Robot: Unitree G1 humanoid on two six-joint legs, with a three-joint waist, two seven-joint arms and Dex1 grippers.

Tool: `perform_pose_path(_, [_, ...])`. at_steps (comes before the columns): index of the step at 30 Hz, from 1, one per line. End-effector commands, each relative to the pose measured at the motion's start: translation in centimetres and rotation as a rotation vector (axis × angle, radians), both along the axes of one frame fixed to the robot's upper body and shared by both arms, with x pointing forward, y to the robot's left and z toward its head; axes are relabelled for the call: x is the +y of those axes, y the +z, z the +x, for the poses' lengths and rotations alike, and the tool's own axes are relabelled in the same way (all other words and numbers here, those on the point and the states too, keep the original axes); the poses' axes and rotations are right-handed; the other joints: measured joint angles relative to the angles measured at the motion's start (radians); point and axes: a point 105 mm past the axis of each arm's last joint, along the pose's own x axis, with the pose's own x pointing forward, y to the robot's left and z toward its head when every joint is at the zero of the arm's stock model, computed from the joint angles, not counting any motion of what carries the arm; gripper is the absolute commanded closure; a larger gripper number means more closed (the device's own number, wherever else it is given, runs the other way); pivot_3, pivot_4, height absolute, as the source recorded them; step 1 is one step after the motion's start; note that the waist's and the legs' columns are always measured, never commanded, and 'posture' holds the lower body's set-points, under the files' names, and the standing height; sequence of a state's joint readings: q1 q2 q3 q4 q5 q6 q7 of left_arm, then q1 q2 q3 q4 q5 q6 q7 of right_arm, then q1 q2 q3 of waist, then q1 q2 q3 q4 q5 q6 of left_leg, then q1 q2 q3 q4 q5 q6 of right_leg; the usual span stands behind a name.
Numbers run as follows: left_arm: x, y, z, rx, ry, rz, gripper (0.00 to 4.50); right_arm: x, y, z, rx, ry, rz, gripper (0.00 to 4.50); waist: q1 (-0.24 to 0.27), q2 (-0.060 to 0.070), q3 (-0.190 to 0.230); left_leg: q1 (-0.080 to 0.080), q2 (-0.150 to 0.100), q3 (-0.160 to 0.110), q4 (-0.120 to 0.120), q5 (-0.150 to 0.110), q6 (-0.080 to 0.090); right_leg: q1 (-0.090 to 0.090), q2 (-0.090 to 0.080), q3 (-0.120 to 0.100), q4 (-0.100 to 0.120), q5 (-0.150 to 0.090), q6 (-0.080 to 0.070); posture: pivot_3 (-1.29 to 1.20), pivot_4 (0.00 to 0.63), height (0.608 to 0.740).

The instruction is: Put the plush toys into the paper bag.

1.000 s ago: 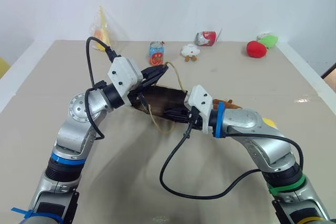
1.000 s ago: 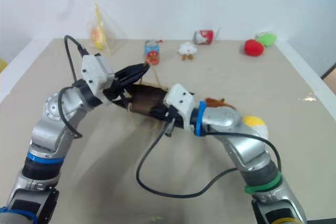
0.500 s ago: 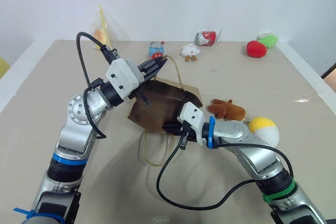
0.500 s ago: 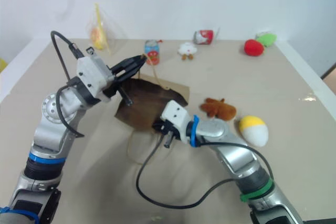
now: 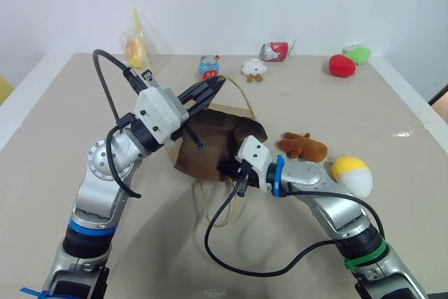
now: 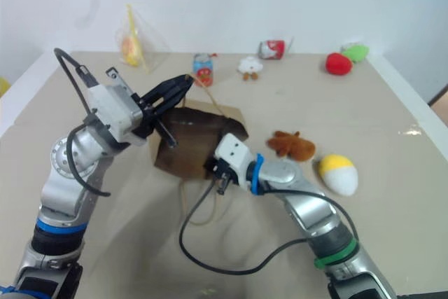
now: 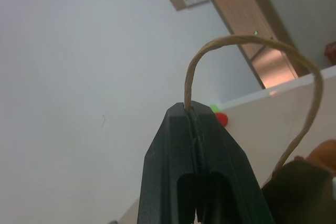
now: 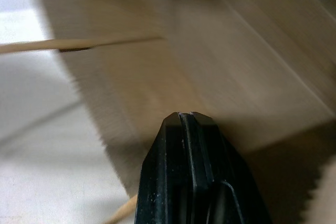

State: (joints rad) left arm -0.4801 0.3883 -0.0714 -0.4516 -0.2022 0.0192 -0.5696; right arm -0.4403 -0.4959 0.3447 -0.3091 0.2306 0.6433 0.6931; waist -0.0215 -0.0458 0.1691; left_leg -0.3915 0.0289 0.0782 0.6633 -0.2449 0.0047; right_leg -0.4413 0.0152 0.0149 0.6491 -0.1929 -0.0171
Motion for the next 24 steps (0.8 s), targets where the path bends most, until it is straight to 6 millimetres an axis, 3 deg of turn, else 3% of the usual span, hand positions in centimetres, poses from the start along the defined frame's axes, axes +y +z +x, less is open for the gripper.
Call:
perform_pose_path(1, [0.1,1.7,-0.7,-0.088,0.001,-0.006,4.50,-0.2,1.0,0.2,-0.042,0.001,0.019,4.45,0.000,0.000,0.000,0.000,0.000,0.000,0.000,0.000,0.000,0.000,0.000,0.000,0.000,0.000,0.000,0.00,0.150,0.740])
perform_pose_path(17, [0.7,3.9,-0.4,-0.335,0.148,0.013,4.50,-0.2,0.6,0.1,-0.061,0.026,-0.011,4.45,0.000,0.000,0.000,0.000,0.000,0.000,0.000,0.000,0.000,0.000,0.000,0.000,0.000,0.000,0.000,0.00,0.150,0.740])
perform_pose_path(24, [0.4,2.8,-0.2,-0.281,0.133,0.024,4.50,-0.1,0.8,0.4,-0.075,0.032,-0.012,4.45,0.000,0.000,0.000,0.000,0.000,0.000,0.000,0.000,0.000,0.000,0.000,0.000,0.000,0.000,0.000,0.00,0.150,0.740])
